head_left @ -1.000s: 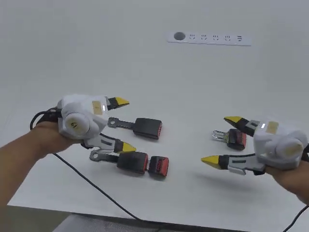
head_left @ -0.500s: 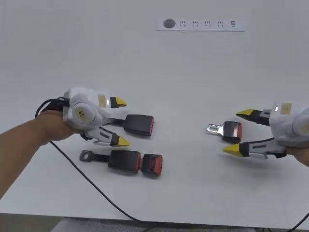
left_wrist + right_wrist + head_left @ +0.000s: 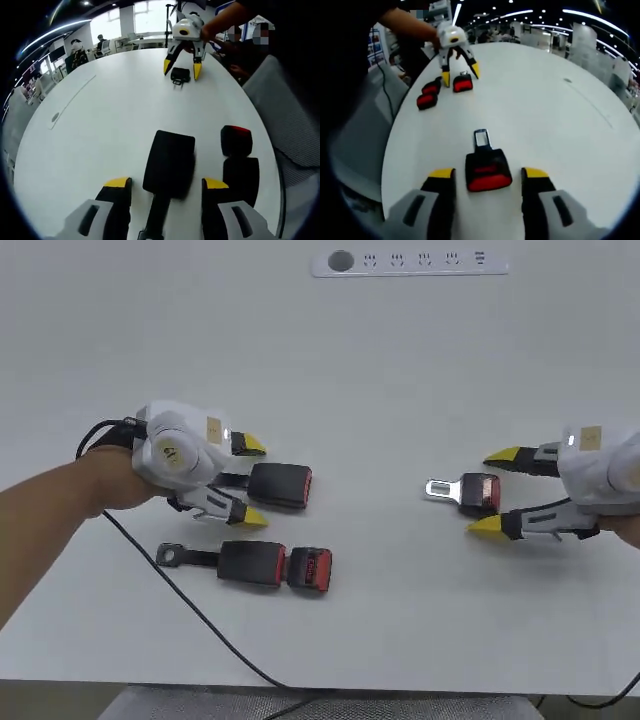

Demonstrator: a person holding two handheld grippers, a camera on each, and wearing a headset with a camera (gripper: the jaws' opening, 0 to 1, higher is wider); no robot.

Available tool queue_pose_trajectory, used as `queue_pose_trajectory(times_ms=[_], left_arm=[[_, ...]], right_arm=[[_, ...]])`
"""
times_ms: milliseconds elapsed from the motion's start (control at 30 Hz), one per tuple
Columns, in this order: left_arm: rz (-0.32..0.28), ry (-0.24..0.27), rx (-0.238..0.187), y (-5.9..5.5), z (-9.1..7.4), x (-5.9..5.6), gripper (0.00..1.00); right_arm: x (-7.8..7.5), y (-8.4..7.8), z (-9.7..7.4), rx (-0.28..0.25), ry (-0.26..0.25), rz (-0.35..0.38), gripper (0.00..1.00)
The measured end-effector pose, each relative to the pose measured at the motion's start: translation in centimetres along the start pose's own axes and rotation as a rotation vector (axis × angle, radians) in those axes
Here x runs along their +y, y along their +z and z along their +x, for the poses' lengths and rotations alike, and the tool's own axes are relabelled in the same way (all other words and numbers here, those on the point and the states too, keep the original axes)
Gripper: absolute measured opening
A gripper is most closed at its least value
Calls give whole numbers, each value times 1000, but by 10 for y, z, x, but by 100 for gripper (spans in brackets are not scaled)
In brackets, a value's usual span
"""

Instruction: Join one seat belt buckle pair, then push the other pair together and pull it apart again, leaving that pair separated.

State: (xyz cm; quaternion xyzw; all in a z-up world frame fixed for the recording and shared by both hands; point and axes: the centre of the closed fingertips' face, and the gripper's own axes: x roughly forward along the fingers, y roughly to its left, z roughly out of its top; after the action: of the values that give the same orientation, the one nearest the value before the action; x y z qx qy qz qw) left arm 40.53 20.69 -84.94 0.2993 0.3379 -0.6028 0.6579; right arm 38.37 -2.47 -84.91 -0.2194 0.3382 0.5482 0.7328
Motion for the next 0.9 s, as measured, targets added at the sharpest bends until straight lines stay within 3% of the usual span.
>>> queue_pose_trajectory(times_ms=[133,267,333,633,900], left_arm=[[-8,-1,0,1,0,2,50],[19,-15,8,6,3,-2,39],[2,-10,9,6,2,2,37],[1,-12,19,5,3,2,36],[-68,11,-24,4,3,3,35]], right_arm=[[0,-2,-2,-2,4,17,48],[5,-2,-2,-8,21,-14,43],[5,-3,-3,-5,18,-52,41],[2,-5,-9,-83,52,-51,36],[0,-5,-10,-123,71,-24,36]])
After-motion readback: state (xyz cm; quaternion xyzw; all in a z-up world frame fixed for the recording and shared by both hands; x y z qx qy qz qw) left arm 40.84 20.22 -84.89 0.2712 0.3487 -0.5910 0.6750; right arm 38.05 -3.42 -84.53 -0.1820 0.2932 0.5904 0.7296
